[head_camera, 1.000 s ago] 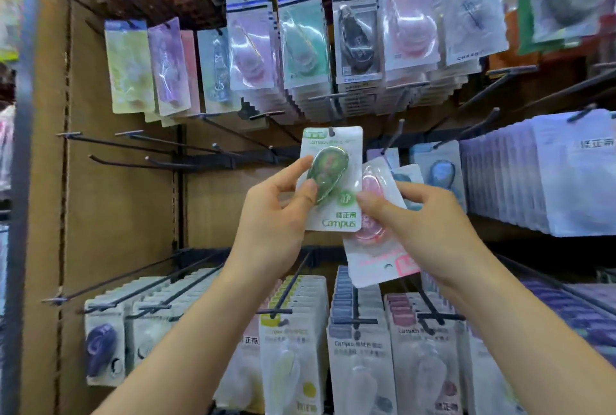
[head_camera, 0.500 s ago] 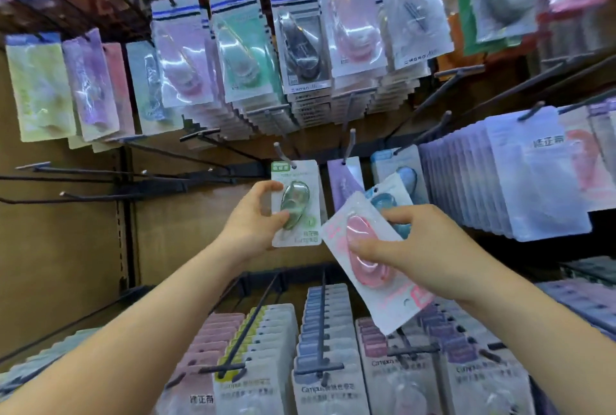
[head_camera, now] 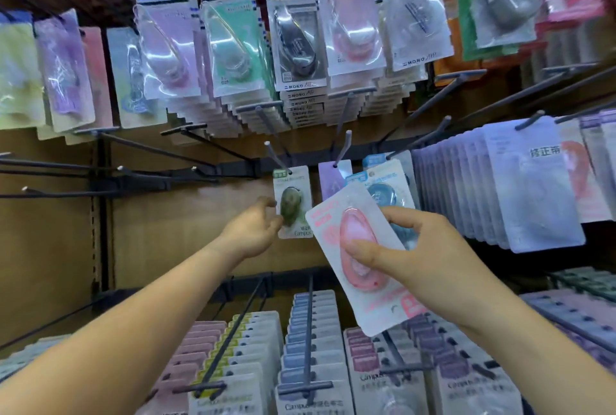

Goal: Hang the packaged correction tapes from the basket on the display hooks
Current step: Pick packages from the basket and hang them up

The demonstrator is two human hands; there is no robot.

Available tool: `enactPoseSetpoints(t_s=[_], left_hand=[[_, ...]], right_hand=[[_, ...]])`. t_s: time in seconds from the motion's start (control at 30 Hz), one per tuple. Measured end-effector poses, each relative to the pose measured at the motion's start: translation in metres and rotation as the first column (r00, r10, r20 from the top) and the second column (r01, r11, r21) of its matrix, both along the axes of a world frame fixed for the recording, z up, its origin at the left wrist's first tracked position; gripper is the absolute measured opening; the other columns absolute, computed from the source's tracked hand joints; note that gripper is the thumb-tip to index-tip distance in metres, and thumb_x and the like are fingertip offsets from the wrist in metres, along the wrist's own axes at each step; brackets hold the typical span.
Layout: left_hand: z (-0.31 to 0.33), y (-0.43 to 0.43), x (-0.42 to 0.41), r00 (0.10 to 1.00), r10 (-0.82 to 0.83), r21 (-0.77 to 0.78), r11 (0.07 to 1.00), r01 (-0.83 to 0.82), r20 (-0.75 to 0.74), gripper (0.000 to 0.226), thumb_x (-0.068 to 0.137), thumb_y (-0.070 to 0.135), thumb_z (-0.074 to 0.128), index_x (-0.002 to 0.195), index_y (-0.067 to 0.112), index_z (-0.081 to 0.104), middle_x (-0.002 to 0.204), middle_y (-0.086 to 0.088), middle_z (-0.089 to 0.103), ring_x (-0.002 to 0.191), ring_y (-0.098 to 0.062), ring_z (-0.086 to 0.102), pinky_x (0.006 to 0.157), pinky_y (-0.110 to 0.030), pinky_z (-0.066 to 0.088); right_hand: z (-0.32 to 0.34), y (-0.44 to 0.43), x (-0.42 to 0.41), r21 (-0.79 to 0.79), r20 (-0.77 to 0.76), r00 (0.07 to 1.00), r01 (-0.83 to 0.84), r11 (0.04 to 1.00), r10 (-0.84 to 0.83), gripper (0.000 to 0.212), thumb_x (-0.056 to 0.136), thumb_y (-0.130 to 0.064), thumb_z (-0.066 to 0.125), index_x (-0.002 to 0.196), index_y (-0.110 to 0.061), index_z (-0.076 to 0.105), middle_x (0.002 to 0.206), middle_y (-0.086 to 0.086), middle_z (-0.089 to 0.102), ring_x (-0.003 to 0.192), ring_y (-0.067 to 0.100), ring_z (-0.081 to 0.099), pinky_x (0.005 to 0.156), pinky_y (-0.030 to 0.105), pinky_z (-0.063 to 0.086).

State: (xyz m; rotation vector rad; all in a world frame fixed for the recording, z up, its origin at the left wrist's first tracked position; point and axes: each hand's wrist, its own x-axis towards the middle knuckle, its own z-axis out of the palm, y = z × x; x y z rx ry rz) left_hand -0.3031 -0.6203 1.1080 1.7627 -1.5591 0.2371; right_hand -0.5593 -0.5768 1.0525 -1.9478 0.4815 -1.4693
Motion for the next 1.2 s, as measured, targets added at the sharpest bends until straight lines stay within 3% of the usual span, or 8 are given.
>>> enactPoseSetpoints(t_s=[0.1,0.23,0.37,0.6,0.8,0.93,1.07,1.2], left_hand=[[-0.017,0.054,-0.027,0.869,-0.353,-0.106,0.935,0.338,-0.347,0.031,0.101,0.041,0.046,0.101,0.019,0.068,0.098,-0.01,0.071,0.084,-0.019,0.066,0.073,-0.034,0.055],[-0.036,0.093,-0.057,0.642,-0.593,-0.155,0.781,0.604,-0.486,0.049,0.079,0.058,0.056,0.107,0.019,0.07,0.097,-0.004,0.075,0.087,-0.015,0.07,0.072,-0.032,0.056],[-0.048,0.095,-0.069,0.566,-0.644,-0.228,0.739,0.634,-0.514,0.037,0.077,0.043,0.075,0.109,0.024,0.073,0.11,-0.006,0.074,0.103,-0.025,0.071,0.087,-0.043,0.056],[-0.049,0.104,-0.077,0.322,-0.651,-0.516,0.749,0.415,-0.687,0.017,0.097,0.02,0.054,0.107,0.015,0.066,0.095,-0.013,0.076,0.078,-0.025,0.072,0.07,-0.046,0.062],[-0.052,0.108,-0.07,0.54,-0.674,-0.592,0.725,0.352,-0.505,0.037,0.099,0.023,0.055,0.123,0.052,0.054,0.109,0.008,0.073,0.088,-0.016,0.072,0.074,-0.043,0.059],[-0.052,0.111,-0.077,0.788,-0.539,-0.557,0.768,0.315,-0.297,0.03,0.1,0.017,0.053,0.101,0.037,0.075,0.101,0.014,0.074,0.088,-0.005,0.067,0.078,-0.028,0.05],[-0.06,0.124,-0.101,0.622,-0.656,-0.423,0.754,0.503,-0.428,0.025,0.095,0.028,0.053,0.103,0.021,0.076,0.099,0.002,0.077,0.091,-0.014,0.072,0.078,-0.027,0.057],[-0.064,0.134,-0.12,0.568,-0.696,-0.348,0.715,0.607,-0.44,0.031,0.08,0.029,0.064,0.108,0.019,0.072,0.097,0.002,0.077,0.085,-0.013,0.074,0.065,-0.02,0.056]], right_hand=[[-0.003,0.0,0.001,0.002,0.036,0.999,0.011,1.0,-0.011,0.018,0.08,-0.033,0.079,0.098,-0.03,0.076,0.09,-0.015,0.076,0.083,0.006,0.073,0.071,0.029,0.062],[-0.007,0.003,0.007,-0.015,0.045,0.999,0.005,1.0,-0.005,0.021,0.08,-0.035,0.078,0.101,-0.029,0.076,0.093,-0.011,0.077,0.086,0.008,0.073,0.079,0.037,0.061],[-0.007,0.01,0.013,-0.015,0.055,0.996,-0.074,0.997,0.075,0.031,0.083,-0.048,0.065,0.101,-0.025,0.077,0.096,-0.008,0.077,0.091,0.009,0.072,0.077,0.031,0.061],[-0.009,0.008,-0.005,-0.052,0.146,0.987,0.074,0.996,-0.065,0.013,0.093,-0.028,0.064,0.097,-0.03,0.077,0.088,-0.026,0.071,0.078,-0.016,0.061,0.059,0.001,0.041],[-0.015,0.014,-0.021,-0.227,0.067,0.994,0.099,0.969,-0.086,0.045,0.09,-0.02,0.067,0.115,-0.055,0.054,0.114,-0.026,0.061,0.102,0.0,0.063,0.084,0.018,0.052],[-0.015,0.021,-0.023,-0.218,0.196,0.975,-0.057,0.974,0.101,0.083,0.084,-0.017,0.071,0.131,-0.068,0.026,0.126,-0.013,0.065,0.103,0.009,0.07,0.079,0.025,0.059],[-0.018,0.027,-0.016,-0.146,0.314,0.926,-0.169,0.975,0.208,0.101,0.072,-0.019,0.069,0.147,-0.054,0.012,0.121,-0.005,0.071,0.102,0.01,0.071,0.074,0.02,0.057],[-0.018,0.032,-0.012,-0.186,0.345,0.875,-0.291,0.938,0.34,0.073,0.078,-0.007,0.064,0.144,-0.028,0.039,0.122,-0.002,0.07,0.108,0.015,0.069,0.08,0.024,0.058]])
